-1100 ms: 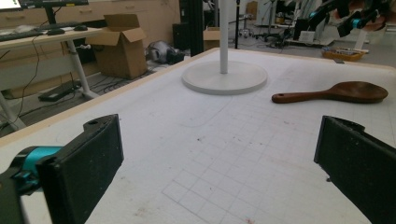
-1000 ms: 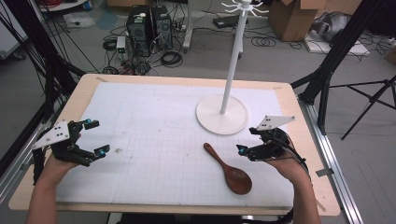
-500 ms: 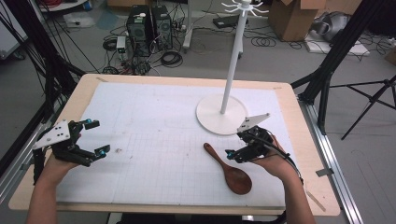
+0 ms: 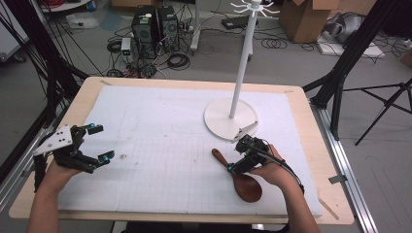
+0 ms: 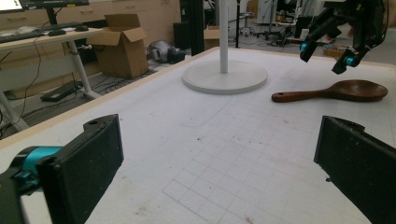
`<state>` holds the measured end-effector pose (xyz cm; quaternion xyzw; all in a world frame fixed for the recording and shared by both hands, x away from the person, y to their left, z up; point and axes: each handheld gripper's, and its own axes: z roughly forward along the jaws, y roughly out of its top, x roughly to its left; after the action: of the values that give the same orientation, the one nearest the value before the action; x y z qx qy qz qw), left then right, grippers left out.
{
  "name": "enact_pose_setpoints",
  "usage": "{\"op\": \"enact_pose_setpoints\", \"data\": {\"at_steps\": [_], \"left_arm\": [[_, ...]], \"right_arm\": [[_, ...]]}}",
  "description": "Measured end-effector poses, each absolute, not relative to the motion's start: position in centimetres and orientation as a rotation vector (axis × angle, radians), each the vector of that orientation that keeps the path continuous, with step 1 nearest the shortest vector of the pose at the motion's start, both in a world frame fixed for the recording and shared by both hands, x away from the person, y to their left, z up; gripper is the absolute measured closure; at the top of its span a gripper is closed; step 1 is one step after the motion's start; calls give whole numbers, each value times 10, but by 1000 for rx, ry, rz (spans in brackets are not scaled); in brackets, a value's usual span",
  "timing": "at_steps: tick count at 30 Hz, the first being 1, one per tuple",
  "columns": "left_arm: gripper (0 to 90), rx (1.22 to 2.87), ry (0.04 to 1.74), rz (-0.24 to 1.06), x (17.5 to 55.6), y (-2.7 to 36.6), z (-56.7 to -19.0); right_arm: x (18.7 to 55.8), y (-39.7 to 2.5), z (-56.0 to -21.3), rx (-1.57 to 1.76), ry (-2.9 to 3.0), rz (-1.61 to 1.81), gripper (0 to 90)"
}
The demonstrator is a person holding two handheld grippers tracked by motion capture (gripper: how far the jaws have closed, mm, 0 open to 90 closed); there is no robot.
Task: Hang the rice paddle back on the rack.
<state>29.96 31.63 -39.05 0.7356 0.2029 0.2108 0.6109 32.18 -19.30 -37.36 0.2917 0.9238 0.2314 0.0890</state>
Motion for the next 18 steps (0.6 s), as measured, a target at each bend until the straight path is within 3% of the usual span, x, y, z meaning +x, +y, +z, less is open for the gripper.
{"op": "enact_pose_setpoints", "data": {"at_steps": [12,16,18], "left_arm": [[18,1696,469,486,300,317,-390],[18,1695,468,484,300,317,-391],[18,1695,469,483,300,317,-391]], "right_arm": [[326,-175,-393,909,2841,528,189],[329,-170,-396,929,2855,494,226],[331,-169,-397,936,2887,491,302]]}}
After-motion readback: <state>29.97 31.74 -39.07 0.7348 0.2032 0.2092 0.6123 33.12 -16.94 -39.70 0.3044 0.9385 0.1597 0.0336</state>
